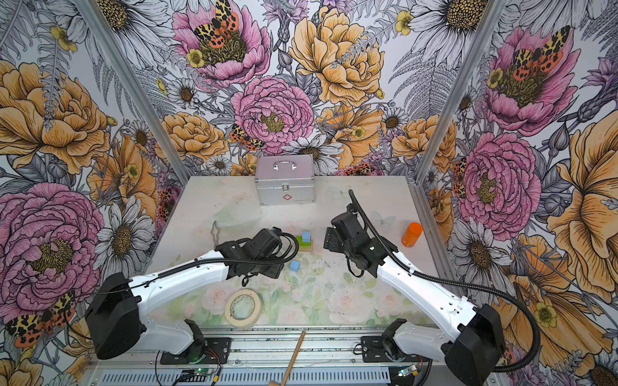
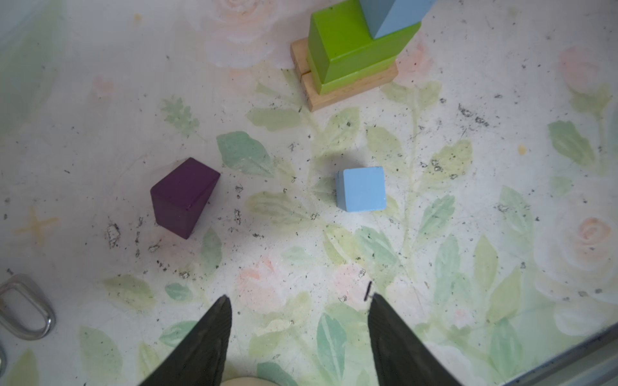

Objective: Build the wood block tower
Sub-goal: 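Move the left gripper down to the loose light-blue cube while the right gripper draws back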

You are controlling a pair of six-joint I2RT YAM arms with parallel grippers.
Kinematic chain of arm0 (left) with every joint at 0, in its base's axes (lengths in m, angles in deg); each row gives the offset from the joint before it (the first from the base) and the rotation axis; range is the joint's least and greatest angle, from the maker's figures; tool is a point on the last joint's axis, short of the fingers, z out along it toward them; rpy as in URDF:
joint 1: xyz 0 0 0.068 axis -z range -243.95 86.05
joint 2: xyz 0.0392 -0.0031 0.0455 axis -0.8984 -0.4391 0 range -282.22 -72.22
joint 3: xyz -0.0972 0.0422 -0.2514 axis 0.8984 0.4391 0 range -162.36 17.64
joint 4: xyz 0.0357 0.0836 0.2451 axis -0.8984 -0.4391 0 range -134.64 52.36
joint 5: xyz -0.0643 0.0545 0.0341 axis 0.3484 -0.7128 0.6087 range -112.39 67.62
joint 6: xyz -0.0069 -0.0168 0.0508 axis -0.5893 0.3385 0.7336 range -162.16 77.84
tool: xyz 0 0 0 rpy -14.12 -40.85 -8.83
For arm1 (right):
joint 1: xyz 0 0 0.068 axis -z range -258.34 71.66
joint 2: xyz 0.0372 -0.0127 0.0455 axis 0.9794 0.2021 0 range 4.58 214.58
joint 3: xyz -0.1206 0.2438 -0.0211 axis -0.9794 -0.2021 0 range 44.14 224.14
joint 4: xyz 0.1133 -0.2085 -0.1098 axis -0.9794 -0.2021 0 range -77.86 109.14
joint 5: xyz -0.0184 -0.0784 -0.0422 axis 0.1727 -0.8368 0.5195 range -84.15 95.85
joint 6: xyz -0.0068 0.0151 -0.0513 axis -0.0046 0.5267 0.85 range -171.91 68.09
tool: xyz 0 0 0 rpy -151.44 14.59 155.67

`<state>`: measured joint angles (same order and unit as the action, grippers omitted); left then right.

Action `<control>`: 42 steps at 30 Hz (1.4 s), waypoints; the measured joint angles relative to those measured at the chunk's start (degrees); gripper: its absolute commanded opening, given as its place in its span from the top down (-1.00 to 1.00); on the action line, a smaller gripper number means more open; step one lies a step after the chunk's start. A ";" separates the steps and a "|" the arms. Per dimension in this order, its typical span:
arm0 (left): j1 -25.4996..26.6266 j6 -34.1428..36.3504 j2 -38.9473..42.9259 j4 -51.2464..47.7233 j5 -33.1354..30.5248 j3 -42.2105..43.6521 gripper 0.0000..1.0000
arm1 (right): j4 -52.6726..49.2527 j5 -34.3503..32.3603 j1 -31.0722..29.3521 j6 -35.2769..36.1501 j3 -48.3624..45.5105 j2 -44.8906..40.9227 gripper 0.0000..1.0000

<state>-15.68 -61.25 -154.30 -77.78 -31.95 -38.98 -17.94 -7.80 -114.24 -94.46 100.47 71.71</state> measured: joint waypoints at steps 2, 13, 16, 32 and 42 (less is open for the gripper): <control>0.31 0.20 -2.32 0.15 0.11 -2.01 -0.44 | 0.66 0.44 0.55 0.09 -0.68 -0.04 -0.64; 0.90 1.62 -15.67 2.27 2.82 -9.14 -0.34 | 3.32 3.61 5.05 0.20 -5.27 -3.19 -0.65; 1.16 1.66 -17.00 2.25 3.30 -9.44 -0.31 | 3.78 4.52 5.81 0.20 -5.95 -3.63 -0.65; 1.62 1.66 -20.74 2.25 3.63 -11.02 0.05 | 5.77 7.10 6.93 0.17 -7.45 -3.65 -0.65; 1.62 1.66 -23.32 2.69 3.63 -12.02 0.13 | 6.14 7.56 7.13 0.11 -7.45 -3.65 -0.65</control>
<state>-14.07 -59.59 -177.62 -75.09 -28.32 -51.00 -11.80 -0.23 -107.11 -94.35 93.02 68.06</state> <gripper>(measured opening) 0.433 0.825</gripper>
